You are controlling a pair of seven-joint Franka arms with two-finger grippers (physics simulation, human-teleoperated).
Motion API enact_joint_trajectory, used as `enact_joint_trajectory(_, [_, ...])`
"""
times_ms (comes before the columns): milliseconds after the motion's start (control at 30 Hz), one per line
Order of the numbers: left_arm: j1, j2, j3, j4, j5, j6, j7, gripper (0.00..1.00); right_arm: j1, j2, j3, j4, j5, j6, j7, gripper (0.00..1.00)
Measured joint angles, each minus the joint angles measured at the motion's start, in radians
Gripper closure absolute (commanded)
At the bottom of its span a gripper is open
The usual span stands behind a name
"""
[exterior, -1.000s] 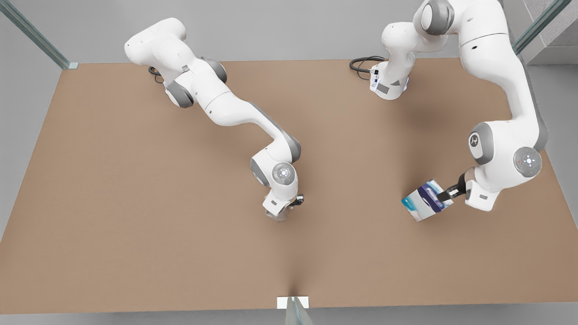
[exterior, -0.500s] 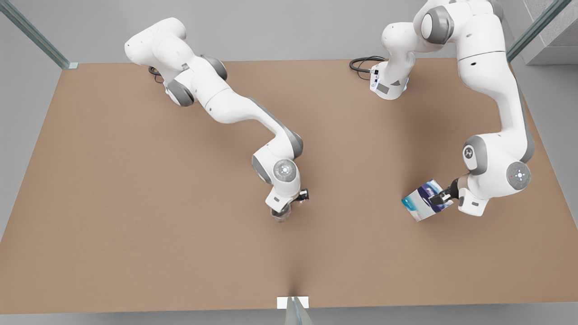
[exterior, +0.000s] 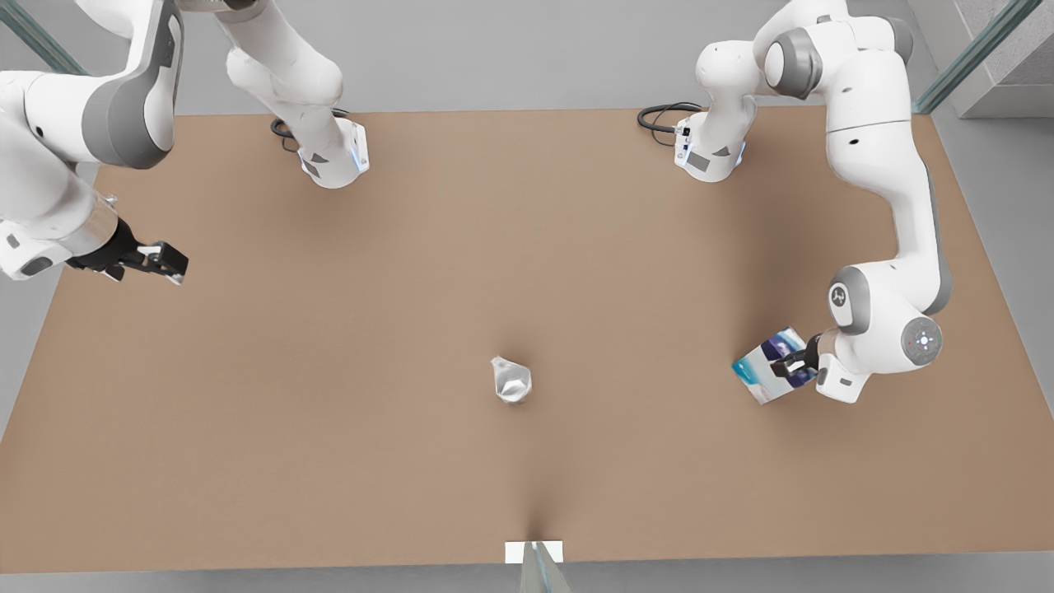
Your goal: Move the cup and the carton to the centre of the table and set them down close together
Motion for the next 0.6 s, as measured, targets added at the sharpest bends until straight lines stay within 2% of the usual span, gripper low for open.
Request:
enact_joint_trajectory(67, [-0.008,-0.041,-0.01,0.003,0.002,-0.013,0.0,0.38,0.028,0.003,-0.006,0.005,0.002,-0.007,-0.01,0.0])
enact_joint_trajectory(167, [-0.012,-0.106,-0.14,0.022,0.006,-0.075,-0.042,0.38,-0.024,0.036,-0.005,0.049,0.024,-0.016,-0.006,0.0])
enact_joint_trajectory(300, [-0.012,-0.161,-0.573,0.027,0.038,-0.163,-0.444,0.38,-0.006,0.036,-0.006,0.051,0.022,-0.014,-0.003,0.0])
enact_joint_trajectory(367, [-0.013,-0.14,-0.701,0.059,0.054,-0.141,-0.619,0.37,-0.023,0.038,-0.007,0.051,0.021,-0.008,-0.003,0.0])
enact_joint_trajectory(433, [-0.081,-0.093,-0.725,0.069,0.065,-0.023,-0.703,0.37,-0.015,0.042,-0.006,0.08,0.02,-0.007,-0.001,0.0])
enact_joint_trajectory(500, [-0.085,-0.053,-0.727,0.069,0.076,0.069,-0.731,0.36,-0.004,0.047,-0.006,0.082,0.018,-0.003,-0.001,0.0])
enact_joint_trajectory(533, [-0.139,-0.036,-0.717,0.069,0.083,0.093,-0.762,0.36,-0.01,0.053,-0.005,0.096,0.018,-0.003,-0.001,0.0])
enact_joint_trajectory(600, [-0.137,-0.014,-0.715,0.069,0.096,0.102,-0.774,0.36,-0.017,0.055,-0.007,0.1,0.018,-0.003,-0.001,0.0])
